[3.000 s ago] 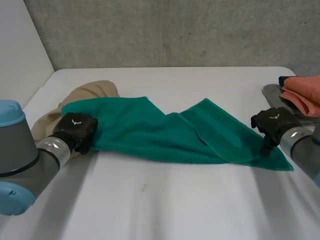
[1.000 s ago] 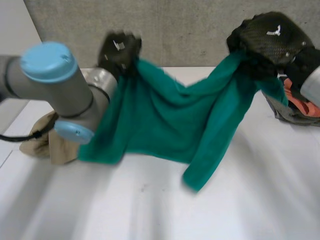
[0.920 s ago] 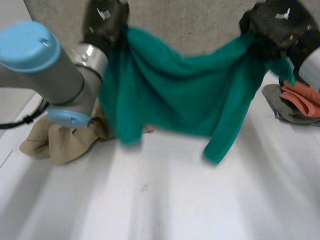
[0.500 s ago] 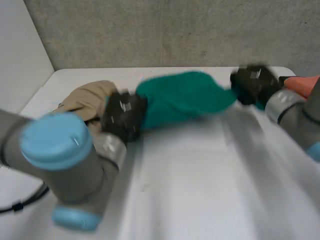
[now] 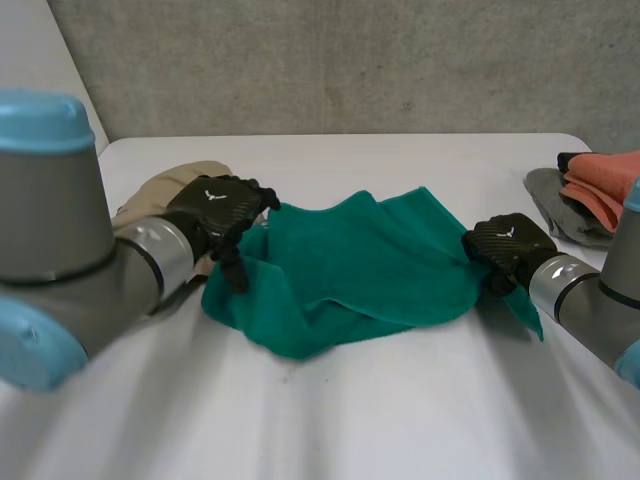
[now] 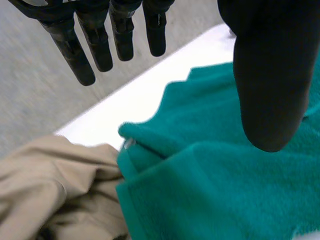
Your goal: Fold the laundry.
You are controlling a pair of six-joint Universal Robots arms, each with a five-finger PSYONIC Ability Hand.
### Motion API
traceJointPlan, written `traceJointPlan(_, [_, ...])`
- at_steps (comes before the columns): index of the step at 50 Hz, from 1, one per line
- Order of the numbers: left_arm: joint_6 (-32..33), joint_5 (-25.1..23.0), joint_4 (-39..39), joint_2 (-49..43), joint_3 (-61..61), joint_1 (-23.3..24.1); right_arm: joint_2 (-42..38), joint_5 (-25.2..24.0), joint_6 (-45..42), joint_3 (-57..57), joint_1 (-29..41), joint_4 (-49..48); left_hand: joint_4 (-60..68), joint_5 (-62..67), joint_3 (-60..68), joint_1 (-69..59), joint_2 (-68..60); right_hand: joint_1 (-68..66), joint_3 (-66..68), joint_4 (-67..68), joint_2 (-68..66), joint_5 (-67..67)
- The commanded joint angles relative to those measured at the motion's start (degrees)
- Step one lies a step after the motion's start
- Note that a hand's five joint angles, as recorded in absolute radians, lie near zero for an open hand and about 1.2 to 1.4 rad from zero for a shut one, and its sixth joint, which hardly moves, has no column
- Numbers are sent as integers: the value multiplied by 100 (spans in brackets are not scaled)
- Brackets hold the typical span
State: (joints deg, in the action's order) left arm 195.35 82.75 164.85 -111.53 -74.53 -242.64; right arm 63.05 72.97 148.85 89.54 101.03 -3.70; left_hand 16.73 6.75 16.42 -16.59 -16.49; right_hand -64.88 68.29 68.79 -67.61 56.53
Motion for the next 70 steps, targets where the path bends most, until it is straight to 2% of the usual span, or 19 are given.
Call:
traceJointPlan(1, [563,-479,-1172,-974,886,-424,85,-63,4,19,-14,168,408,406,439,-421,-432,-1512,1171,1121,-1239,1347])
traceJointPlan(5, [1003,-339,-1218,-1318,966,-451,93,-81,-5,28,-14,247,408,406,439,-421,-432,-1512,1171,1121,-1239,1347])
traceJointPlan(8, [1084,-286,-1043,-1468,957,-398,93,-98,-5,46,-5,265,424,423,456,-438,-449,-1512,1171,1121,-1239,1347])
traceJointPlan(12, [1119,-172,-402,-1732,835,-319,102,-116,-5,63,4,300,575,573,606,-589,-599,-1512,1171,1121,-1239,1347])
traceJointPlan(18, [1084,-57,425,-1855,659,-275,137,-116,-14,81,-22,379,1768,1767,1799,-1782,-1792,-1512,1171,1121,-1239,1347])
traceJointPlan(22, [1049,31,908,-1829,553,-258,164,-116,-40,81,-40,397,3936,3934,3967,-3949,-3960,-1512,1171,1121,-1239,1347])
traceJointPlan(23, [1023,57,1040,-1820,510,-257,181,-116,-58,81,-40,397,4806,4804,4837,-4820,-4830,-1512,1171,1121,-1239,1347])
traceJointPlan(26, [1031,92,1155,-1794,457,-257,216,-116,-75,72,-49,414,6323,6322,6354,-6337,-6348,-1512,1171,1121,-1239,1347])
traceJointPlan(33, [1014,312,910,-1338,316,-310,550,-107,-181,-51,-93,686,6327,6325,6358,-6341,-6351,-1512,1171,1121,-1239,1347])
traceJointPlan(37, [970,409,593,-626,184,-345,954,-160,-277,-270,-207,1055,6327,6325,6358,-6341,-6351,-1512,1171,1121,-1239,1347])
traceJointPlan(41, [917,313,478,-19,-18,-372,1253,-344,-374,-446,-312,1486,6327,6325,6358,-6341,-6351,-1512,1171,1121,-1239,1347])
traceJointPlan(44, [864,67,531,105,-202,-389,1271,-564,-453,-438,-313,1732,1467,1465,1498,-1480,-1491,-1512,1171,1121,-1239,1347])
traceJointPlan(46, [847,-91,566,-43,-246,-381,1210,-643,-479,-342,-286,1759,-673,-675,-642,659,649,-1512,1171,1121,-1239,1347])
traceJointPlan(52, [917,-119,575,-905,-10,-345,964,-626,-515,-95,-225,1566,-653,-654,-621,639,628,-1512,1171,1121,-1239,1347])
traceJointPlan(57, [961,-22,557,-1669,429,-310,815,-599,-515,54,-233,1364,87,85,118,-101,-111,-1512,1171,1121,-1239,1347])
traceJointPlan(64, [970,22,724,-2233,869,-266,797,-599,-515,98,-233,1302,777,776,808,-791,-802,-1512,1171,1121,-1239,1347])
traceJointPlan(68, [970,48,751,-2426,1010,-257,788,-599,-506,107,-233,1267,1918,1916,1949,-1932,-1942,-1512,1171,1121,-1239,1347])
traceJointPlan(70, [987,57,760,-2418,1010,-249,753,-599,-515,99,-251,1241,4233,4232,4264,-4247,-4258,-1512,1171,1121,-1239,1347])
